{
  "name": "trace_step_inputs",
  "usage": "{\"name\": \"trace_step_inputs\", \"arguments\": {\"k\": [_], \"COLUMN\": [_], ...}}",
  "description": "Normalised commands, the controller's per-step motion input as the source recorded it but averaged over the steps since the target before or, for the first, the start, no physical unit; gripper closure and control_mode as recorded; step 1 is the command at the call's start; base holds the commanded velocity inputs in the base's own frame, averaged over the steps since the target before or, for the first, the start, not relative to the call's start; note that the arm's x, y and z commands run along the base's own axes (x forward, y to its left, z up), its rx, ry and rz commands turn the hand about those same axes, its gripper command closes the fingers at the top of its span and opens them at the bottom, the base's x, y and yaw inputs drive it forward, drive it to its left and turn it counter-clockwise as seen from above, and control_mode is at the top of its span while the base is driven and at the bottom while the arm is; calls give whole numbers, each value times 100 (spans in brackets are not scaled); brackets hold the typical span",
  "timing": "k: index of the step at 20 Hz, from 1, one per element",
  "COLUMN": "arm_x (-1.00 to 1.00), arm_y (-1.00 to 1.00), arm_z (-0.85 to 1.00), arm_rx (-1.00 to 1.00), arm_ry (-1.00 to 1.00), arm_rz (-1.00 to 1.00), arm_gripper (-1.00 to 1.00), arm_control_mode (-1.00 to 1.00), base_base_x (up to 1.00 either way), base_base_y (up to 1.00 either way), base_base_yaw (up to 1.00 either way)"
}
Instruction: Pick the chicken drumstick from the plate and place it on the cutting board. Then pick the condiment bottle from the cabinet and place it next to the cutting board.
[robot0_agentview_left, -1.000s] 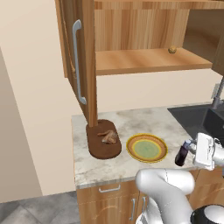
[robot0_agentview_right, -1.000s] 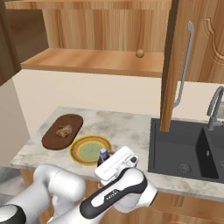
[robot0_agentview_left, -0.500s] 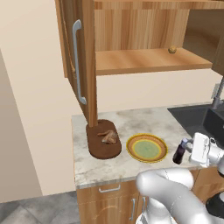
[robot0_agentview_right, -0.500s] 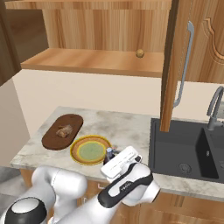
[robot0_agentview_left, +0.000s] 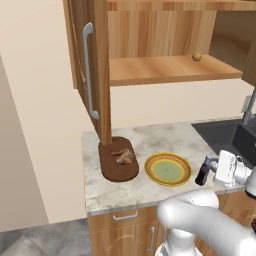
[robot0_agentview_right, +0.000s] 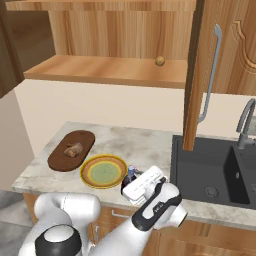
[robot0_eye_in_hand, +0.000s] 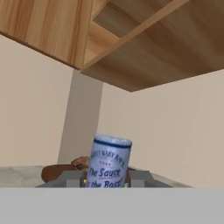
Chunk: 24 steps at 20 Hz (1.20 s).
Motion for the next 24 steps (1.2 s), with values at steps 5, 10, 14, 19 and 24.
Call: {"name": "trace_step_inputs", "arguments": {"k": [5, 10, 14, 19, 24], "arm_x": [30, 13, 0, -8, -12], "arm_y": [-16, -5, 0, 6, 13], "arm_z": [-36, -34, -34, -33, -32], "arm_rx": [0, 0, 0, 0, 0], "arm_ry": [-3, -2, -10, -26, -25], "arm_rz": [0, 0, 0, 0, 0], "arm_gripper": [100, 100, 100, 100, 100], "arm_control_mode": [-100, -100, -100, -100, -100], "base_base_x": [0, 0, 0, 0, 0], "base_base_y": [0, 0, 0, 0, 0], "base_base_yaw": [0, 0, 0, 0, 0]}}
